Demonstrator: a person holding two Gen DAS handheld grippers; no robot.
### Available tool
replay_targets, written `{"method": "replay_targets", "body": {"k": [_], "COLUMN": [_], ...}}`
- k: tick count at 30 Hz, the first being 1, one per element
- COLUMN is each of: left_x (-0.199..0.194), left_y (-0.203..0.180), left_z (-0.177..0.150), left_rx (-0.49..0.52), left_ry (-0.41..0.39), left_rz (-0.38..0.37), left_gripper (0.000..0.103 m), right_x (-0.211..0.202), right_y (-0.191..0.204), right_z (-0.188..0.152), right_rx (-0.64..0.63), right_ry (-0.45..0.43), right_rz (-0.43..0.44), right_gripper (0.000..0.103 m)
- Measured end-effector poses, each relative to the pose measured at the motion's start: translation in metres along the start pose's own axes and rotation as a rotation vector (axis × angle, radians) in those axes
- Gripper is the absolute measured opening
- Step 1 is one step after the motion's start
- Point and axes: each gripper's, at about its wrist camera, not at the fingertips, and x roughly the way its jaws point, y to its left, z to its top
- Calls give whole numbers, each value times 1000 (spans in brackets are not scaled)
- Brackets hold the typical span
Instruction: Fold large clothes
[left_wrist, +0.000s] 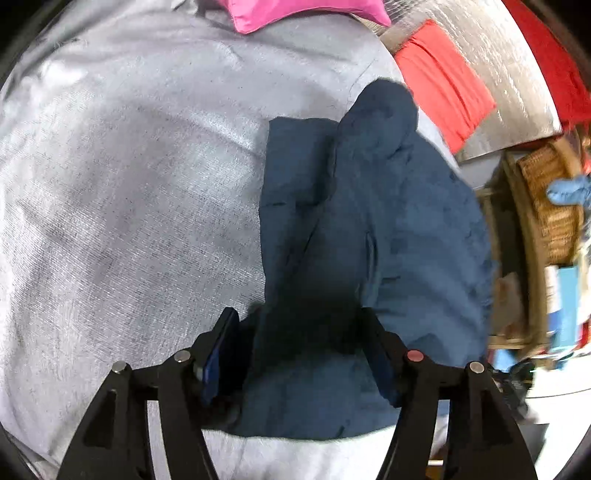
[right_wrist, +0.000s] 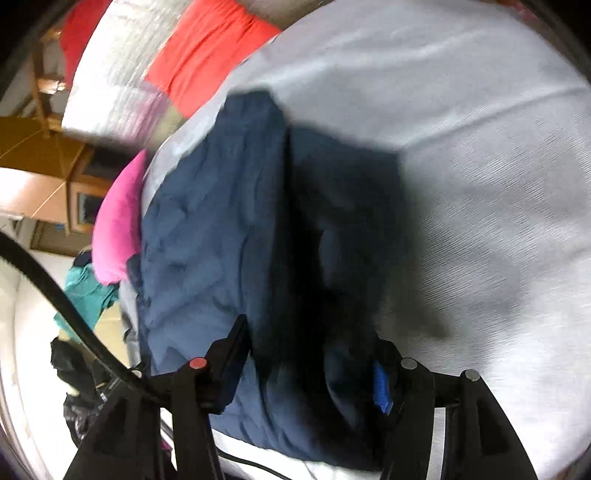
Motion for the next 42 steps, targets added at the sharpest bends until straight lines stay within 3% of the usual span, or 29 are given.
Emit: {"method": "replay_targets", "body": {"k": [1, 4, 6, 8, 12, 17, 18, 19, 20, 23, 25, 26, 28, 30, 32, 36, 37, 38, 39, 42], "left_x": [-11, -34, -35, -25, 2, 32, 40, 45, 50, 56, 52, 50, 53, 62, 66, 50, 44, 38, 29, 4], "left_y": [0, -4, -15, -29, -53, -59, -53, -48, -43, -38, -42, -44, -50, -47, -45, -53, -56, -58, -63, -73], "left_z": [6, 26, 41, 54, 74, 94, 95, 97, 99, 103, 102, 101, 101, 101, 103, 98, 96, 92, 89, 72], "left_rx": [16, 12, 17, 31, 61, 85, 81, 72, 55, 22, 38, 47, 67, 55, 39, 54, 56, 58, 64, 98], "left_ry": [-32, -165, -234, -270, -292, -290, -278, -261, -241, -240, -259, -269, -280, -257, -238, -233, -238, -248, -270, -323], "left_rz": [-1, 49, 53, 62, 40, 119, 131, 137, 141, 142, 128, 125, 170, 203, 199, 215, 216, 213, 203, 207], "left_gripper": [67, 70, 73, 73, 73, 73, 73, 73, 73, 61, 40, 39, 42, 53, 53, 55, 56, 57, 60, 73], "right_x": [-13, -54, -59, -45, 1, 40, 48, 54, 60, 69, 56, 48, 39, 53, 76, 59, 49, 41, 35, 6], "right_y": [-2, -4, -1, 6, 24, 28, 32, 33, 35, 37, 36, 38, 48, 50, 37, 31, 32, 32, 34, 33], "right_z": [4, 24, 39, 52, 79, 101, 104, 107, 106, 102, 101, 99, 96, 97, 97, 95, 91, 88, 85, 67], "right_rx": [3, 40, 61, 60, 49, 70, 73, 68, 50, 16, 25, 14, -26, -42, -10, 53, 55, 55, 54, 33], "right_ry": [-39, -221, -296, -307, -284, -267, -267, -265, -257, -260, -303, -334, -379, -341, -251, -259, -276, -284, -287, -327], "right_rz": [-8, 1, 51, 79, 47, 43, 45, 40, 23, -31, 15, 30, 7, -80, -121, -76, -66, -60, -57, -49], "right_gripper": [61, 76, 77, 77, 77, 77, 75, 64, 45, 26, 18, 18, 18, 18, 21, 26, 41, 62, 70, 72]}}
